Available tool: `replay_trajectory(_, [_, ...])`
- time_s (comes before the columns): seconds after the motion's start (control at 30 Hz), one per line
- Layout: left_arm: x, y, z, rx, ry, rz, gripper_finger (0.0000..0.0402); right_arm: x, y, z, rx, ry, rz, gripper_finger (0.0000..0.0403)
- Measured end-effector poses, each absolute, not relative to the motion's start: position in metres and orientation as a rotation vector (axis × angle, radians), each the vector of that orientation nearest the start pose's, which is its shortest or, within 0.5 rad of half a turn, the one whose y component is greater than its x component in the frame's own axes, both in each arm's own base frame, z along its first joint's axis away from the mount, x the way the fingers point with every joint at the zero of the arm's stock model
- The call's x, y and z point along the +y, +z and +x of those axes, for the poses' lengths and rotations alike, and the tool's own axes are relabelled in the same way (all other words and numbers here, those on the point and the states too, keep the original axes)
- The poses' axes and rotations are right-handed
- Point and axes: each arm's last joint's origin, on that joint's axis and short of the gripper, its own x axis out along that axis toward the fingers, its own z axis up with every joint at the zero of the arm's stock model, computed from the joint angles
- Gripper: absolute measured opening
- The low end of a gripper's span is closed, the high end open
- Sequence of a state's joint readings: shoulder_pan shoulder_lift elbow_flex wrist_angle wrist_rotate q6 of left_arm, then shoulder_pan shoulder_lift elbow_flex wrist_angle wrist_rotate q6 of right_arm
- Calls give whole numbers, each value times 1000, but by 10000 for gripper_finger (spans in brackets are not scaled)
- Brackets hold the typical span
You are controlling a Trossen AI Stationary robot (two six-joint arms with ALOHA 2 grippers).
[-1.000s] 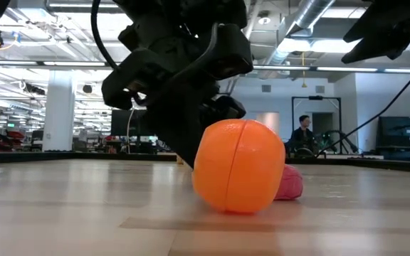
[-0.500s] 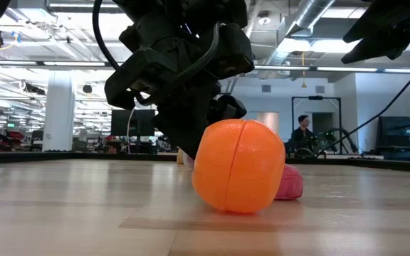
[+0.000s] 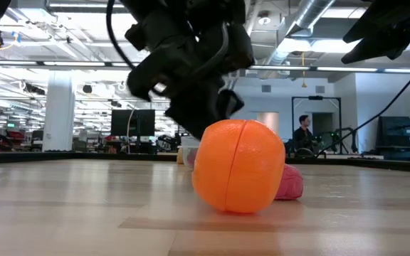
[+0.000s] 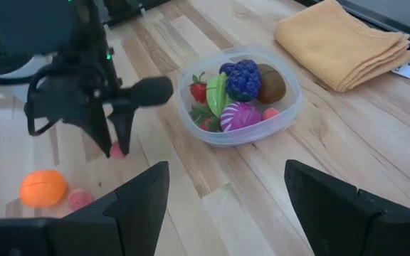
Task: Pick and placing Produce into tupperware
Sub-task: Put the top pink peach into the transparent container
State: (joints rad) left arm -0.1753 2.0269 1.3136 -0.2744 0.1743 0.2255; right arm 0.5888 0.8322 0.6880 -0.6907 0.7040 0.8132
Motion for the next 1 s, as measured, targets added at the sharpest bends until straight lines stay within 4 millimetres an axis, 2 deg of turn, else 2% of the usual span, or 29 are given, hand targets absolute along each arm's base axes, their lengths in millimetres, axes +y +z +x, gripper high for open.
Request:
replay_trajectory(0.23, [-55,181,404,876,-303,224,87,70,256,138,565,-361,279,301])
replay_trajectory(0.4, [-28,200,401,854,-190,246,87,70,256,138,566,-361,279,301])
replay_trajectory(0.63, [9,196,395,949,-106,214,87,70,256,138,565,-361,280,301])
replay_trajectory(1.0, [33,194,394,966,-50,175,93,70,256,138,565,-361,280,301])
